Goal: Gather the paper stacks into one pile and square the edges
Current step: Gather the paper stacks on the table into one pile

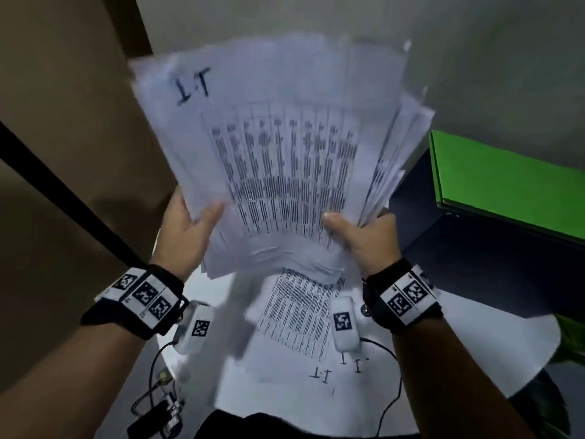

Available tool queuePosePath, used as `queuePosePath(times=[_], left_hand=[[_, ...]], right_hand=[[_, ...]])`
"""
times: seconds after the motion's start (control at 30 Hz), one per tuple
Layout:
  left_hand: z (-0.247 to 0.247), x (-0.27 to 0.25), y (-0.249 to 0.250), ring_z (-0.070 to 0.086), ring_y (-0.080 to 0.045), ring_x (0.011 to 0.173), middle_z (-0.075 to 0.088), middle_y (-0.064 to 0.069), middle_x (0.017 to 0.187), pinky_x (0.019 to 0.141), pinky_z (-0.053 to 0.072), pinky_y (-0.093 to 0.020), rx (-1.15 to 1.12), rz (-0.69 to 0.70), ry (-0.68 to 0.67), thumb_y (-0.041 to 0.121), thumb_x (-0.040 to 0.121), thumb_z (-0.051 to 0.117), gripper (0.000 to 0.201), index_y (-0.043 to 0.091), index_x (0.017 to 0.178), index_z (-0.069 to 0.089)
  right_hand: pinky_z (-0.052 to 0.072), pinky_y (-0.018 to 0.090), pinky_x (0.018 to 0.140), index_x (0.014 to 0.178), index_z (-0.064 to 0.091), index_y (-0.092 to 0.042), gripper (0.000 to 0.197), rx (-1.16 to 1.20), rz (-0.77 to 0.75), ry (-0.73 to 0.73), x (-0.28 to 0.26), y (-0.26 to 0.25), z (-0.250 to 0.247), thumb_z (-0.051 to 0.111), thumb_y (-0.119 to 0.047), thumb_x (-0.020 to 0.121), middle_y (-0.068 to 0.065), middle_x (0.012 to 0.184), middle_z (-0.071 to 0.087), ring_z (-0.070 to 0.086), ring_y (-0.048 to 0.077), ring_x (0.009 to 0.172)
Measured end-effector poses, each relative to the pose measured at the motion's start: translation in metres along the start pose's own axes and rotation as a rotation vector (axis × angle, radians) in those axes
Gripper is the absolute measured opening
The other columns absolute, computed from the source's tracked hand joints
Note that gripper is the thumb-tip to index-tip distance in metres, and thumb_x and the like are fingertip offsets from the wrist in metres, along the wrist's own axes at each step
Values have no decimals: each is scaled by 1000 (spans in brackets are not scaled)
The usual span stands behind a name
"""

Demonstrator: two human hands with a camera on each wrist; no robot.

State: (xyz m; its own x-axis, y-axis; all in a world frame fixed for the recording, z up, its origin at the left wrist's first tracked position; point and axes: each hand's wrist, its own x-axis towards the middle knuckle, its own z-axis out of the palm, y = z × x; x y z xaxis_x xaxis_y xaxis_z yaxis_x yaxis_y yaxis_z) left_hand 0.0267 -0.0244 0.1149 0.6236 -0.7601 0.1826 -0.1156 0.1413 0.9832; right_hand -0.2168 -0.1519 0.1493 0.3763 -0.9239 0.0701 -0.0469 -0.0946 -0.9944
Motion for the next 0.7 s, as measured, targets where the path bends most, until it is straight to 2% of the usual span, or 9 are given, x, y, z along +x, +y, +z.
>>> queuePosePath(times=[0.07,0.17,0.23,0.3,0.4,0.53,0.6,0.63,0.7], left_hand=[[1,-6,-18,66,-7,113,67,-10,126,94,52,-20,65,-44,-30,18,87,76,57,-4,134,51],[5,-19,-43,69,3,102,74,7,111,92,57,-25,188,-126,-91,9,80,80,47,3,124,62],[7,-22,-52,71,5,94,76,19,95,87,60,-29,192,-199,-97,8,78,81,38,17,113,68],[8,-21,-55,71,5,89,75,27,89,82,60,-25,187,-227,-74,9,77,83,35,29,103,70],[14,-23,-60,73,2,86,77,22,86,77,59,-19,124,-266,-86,2,73,84,38,26,99,70],[30,-25,-68,68,14,71,71,32,69,64,52,-6,187,-282,-107,7,82,79,23,27,87,70],[30,-20,-70,66,15,70,70,29,70,61,48,-2,207,-247,-56,11,85,77,14,17,97,73],[29,-17,-68,66,11,71,71,23,79,61,48,-1,212,-230,-18,12,86,77,20,9,106,73],[26,-9,-62,65,-7,75,69,1,88,59,47,-3,260,-182,26,16,87,76,29,-1,110,71]], right_hand=[[59,56,83,88,78,-13,15,-6,38,-27,-5,7,2,85,-10,75,14,94,78,75,33,90],[59,55,81,85,78,-27,22,-24,181,-12,-9,33,8,85,-10,74,2,90,79,76,26,88],[60,56,76,91,76,-23,23,-64,257,22,-12,45,11,88,-25,71,0,90,79,76,25,85],[61,47,80,97,75,-20,28,-57,270,62,-14,51,12,87,-28,73,-1,94,79,76,21,89],[60,42,85,93,75,-21,22,-61,320,53,-18,54,13,86,-23,74,-2,91,79,76,17,88],[60,33,81,83,71,-20,19,-99,459,75,-21,63,21,86,-26,74,-6,81,75,72,11,78],[58,29,79,92,68,-22,24,-103,441,111,-22,73,21,85,-25,74,-5,93,75,72,13,87],[57,30,83,104,66,-21,36,-164,470,124,-23,84,18,85,-27,74,-2,106,73,71,18,100],[49,41,100,139,46,-14,81,-526,655,114,-26,116,10,82,-45,74,9,140,54,55,31,127]])
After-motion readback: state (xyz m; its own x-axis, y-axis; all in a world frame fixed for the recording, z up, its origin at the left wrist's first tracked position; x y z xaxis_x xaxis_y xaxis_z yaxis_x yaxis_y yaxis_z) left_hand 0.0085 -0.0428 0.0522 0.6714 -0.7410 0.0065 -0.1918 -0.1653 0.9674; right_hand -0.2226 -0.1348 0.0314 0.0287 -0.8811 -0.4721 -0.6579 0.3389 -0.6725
